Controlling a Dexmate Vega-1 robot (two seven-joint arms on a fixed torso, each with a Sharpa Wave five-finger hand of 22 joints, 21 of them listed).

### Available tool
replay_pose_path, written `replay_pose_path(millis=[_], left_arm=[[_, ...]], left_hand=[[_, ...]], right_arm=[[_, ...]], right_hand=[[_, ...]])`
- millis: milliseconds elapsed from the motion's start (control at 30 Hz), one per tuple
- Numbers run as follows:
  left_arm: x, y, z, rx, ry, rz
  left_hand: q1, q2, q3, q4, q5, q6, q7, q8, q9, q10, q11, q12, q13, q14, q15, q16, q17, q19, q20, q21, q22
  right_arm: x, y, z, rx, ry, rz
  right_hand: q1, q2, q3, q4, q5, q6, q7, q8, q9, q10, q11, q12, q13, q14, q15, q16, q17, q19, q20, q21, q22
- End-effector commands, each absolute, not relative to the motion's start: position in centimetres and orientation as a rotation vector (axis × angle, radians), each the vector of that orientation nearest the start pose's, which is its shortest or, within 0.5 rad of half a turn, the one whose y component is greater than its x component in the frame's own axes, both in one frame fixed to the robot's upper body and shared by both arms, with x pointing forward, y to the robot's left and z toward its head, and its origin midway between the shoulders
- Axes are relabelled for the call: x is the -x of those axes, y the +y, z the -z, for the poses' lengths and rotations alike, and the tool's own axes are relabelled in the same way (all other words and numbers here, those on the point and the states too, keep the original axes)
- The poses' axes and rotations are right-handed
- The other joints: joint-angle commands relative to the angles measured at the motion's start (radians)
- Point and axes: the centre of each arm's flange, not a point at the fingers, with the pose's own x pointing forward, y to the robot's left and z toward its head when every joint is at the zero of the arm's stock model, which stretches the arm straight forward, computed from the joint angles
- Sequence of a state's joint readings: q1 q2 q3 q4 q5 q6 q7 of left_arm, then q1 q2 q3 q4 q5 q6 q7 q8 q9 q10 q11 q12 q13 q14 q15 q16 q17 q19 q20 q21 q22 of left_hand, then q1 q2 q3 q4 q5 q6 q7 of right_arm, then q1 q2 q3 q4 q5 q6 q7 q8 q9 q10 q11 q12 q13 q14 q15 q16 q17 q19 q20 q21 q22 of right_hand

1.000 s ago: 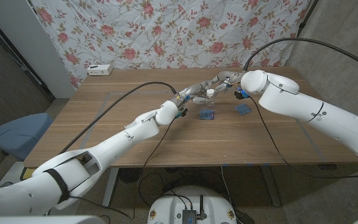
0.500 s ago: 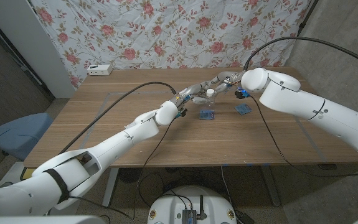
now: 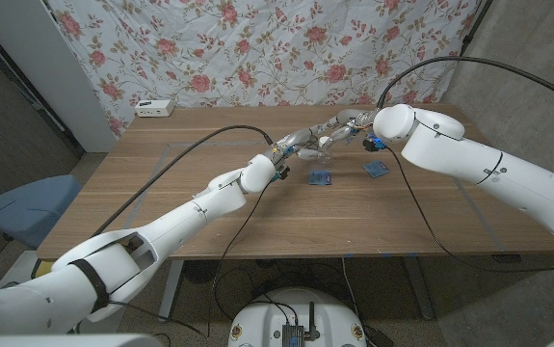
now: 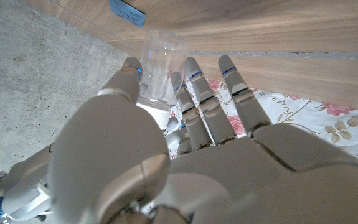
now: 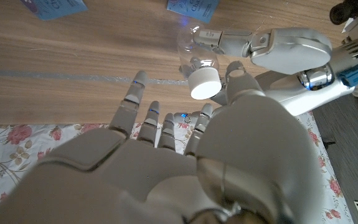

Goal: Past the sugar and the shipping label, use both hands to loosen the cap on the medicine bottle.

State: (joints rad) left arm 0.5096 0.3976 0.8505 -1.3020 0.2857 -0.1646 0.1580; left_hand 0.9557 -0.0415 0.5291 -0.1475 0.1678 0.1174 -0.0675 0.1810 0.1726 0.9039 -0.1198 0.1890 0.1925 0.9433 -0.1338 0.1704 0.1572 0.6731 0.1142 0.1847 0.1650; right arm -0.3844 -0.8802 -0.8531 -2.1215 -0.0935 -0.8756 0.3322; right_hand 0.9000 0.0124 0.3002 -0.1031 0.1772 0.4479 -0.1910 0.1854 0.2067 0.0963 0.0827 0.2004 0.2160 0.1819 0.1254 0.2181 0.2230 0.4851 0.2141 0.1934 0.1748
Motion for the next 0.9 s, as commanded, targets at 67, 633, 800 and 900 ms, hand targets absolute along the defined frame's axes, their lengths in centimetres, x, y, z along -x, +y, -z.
replay_pose_path(millis=[67,633,800,900], left_arm=[[-64.51,5.08,-2.14,-1.005,-0.857,0.321],[-64.41,5.00,-1.98,-1.003,-0.854,0.320],[-64.34,5.00,-1.91,-1.003,-0.854,0.320],[-64.33,4.99,-1.94,-1.003,-0.855,0.321]], left_hand=[[0.003,0.008,0.010,0.000,0.006,0.003,-0.003,0.004,0.002,0.030,-0.022,0.007,0.006,0.009,-0.053,0.003,0.003,-0.004,-0.001,0.001,0.002],[0.003,0.007,0.010,-0.001,0.006,0.006,-0.005,0.005,0.002,0.032,-0.023,0.008,0.006,0.011,-0.052,0.005,0.004,-0.004,-0.002,0.001,0.002],[0.002,0.007,0.010,0.000,0.006,0.007,-0.005,0.005,0.002,0.032,-0.023,0.008,0.006,0.011,-0.053,0.005,0.004,-0.004,-0.002,0.001,0.002],[0.002,0.006,0.010,-0.001,0.006,0.007,-0.005,0.005,0.002,0.030,-0.026,0.007,0.006,0.010,-0.052,0.004,0.004,-0.004,-0.002,0.001,0.002]], right_arm=[[-55.44,-16.31,-9.90,1.282,-0.226,-0.180],[-55.32,-15.75,-9.89,1.355,-0.192,-0.131],[-55.20,-15.49,-9.77,1.379,-0.192,-0.113],[-55.14,-15.42,-9.69,1.382,-0.205,-0.110]], right_hand=[[-0.056,-0.005,-0.025,0.017,0.003,-0.005,0.052,0.008,0.005,0.004,0.013,0.008,0.002,0.001,0.012,0.004,0.000,-0.007,0.000,0.000,0.001],[-0.121,-0.017,-0.052,0.033,0.009,0.011,0.132,0.023,0.011,-0.003,0.028,0.007,0.003,-0.007,0.022,0.000,-0.001,-0.023,-0.008,-0.003,0.000],[-0.127,-0.021,-0.056,0.032,0.011,0.025,0.141,0.029,0.013,0.001,0.033,0.008,0.003,-0.004,0.027,0.000,-0.003,-0.021,-0.005,-0.001,0.000],[-0.128,-0.023,-0.056,0.029,0.012,0.036,0.150,0.035,0.015,0.004,0.033,0.010,0.003,0.002,0.030,0.001,-0.005,-0.015,-0.006,0.002,0.000]])
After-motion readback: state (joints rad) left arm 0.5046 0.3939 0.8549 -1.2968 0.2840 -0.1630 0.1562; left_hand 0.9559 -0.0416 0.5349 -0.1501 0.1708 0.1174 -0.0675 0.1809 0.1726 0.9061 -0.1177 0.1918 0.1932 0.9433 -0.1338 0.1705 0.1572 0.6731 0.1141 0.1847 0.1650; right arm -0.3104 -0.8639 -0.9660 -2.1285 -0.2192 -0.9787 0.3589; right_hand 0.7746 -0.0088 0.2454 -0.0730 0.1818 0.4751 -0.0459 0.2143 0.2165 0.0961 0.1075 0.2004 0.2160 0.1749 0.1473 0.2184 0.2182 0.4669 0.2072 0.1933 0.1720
